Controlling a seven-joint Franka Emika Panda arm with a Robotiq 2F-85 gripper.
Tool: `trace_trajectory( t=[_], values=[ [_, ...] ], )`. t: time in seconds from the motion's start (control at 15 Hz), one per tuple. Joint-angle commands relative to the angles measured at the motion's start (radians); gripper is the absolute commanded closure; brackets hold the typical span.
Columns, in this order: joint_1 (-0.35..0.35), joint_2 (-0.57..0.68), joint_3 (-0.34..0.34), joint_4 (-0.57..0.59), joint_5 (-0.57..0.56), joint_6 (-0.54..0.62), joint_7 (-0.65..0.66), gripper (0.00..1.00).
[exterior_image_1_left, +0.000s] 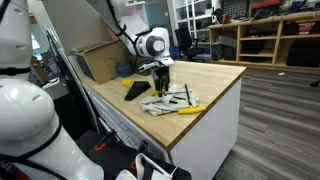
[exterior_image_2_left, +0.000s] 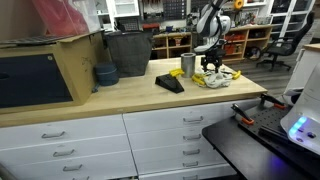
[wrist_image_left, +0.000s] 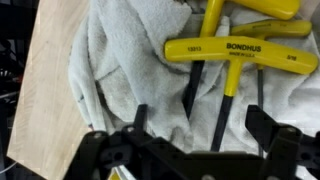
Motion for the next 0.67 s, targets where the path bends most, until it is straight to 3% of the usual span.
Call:
trace_trajectory(
  t=[0.0, 0.27, 0.6],
  values=[
    [0.029, -0.042, 0.01, -0.093, 0.007, 0.079, 0.042, 0.0],
    [0.037, -0.051, 0.01, -0.103, 0.02, 0.103, 0.075, 0.0],
    [-0.002, -0.051, 0.011, -0.068, 0.084, 0.065, 0.085, 0.0]
  ],
)
